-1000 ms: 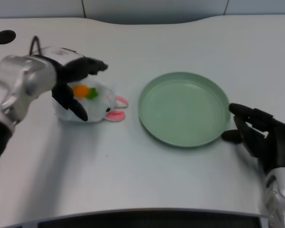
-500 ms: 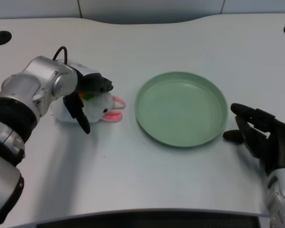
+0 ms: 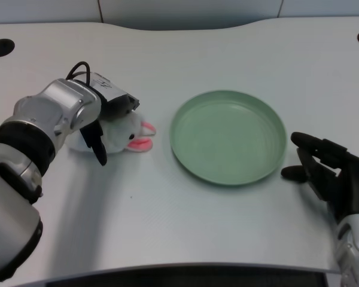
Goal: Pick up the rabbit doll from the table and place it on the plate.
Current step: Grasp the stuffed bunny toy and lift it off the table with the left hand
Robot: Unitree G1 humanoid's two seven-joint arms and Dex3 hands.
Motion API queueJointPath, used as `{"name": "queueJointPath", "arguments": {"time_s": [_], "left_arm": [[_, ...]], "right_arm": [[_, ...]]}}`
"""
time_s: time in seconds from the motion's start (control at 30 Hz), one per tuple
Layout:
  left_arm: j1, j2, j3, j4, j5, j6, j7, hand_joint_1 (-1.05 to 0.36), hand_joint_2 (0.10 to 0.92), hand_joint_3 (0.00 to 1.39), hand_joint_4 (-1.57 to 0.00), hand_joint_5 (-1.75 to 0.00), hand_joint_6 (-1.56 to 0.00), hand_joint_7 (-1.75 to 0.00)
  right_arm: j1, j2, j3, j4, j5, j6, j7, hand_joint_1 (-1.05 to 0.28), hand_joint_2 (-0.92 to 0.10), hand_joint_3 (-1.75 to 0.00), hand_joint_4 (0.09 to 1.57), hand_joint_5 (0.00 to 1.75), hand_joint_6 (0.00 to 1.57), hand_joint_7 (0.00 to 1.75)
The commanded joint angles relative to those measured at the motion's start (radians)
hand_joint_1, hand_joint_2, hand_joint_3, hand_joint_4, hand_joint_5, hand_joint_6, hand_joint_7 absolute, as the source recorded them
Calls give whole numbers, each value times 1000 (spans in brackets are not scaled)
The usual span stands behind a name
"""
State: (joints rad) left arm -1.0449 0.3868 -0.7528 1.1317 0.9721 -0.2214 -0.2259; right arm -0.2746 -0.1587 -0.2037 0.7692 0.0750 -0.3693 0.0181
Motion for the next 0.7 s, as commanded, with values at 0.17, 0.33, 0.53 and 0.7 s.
{"name": "queueJointPath", "arguments": {"time_s": [0.17,0.33,0.53,0.7], "left_arm": [[-19,-14,-54,44,51,-16,140,-1014,797,2,-38,-20,-86,-17],[-15,-16,-75,66,72,-18,228,-992,784,0,-88,-48,-112,-25],[-16,-26,-92,96,86,-12,276,-938,768,0,-201,-117,-192,-47],[-14,-31,-92,106,82,-11,281,-917,758,0,-239,-155,-238,-54]], "right_arm": [[3,-1,-1,10,2,-3,1,-405,-921,-178,875,841,1014,5],[3,-2,-1,10,1,-1,-3,-405,-921,-177,882,833,1020,8],[6,0,-7,-1,16,5,8,-412,-921,-164,897,833,1031,12],[6,-2,-9,2,19,2,13,-410,-921,-166,895,830,1029,11]]}}
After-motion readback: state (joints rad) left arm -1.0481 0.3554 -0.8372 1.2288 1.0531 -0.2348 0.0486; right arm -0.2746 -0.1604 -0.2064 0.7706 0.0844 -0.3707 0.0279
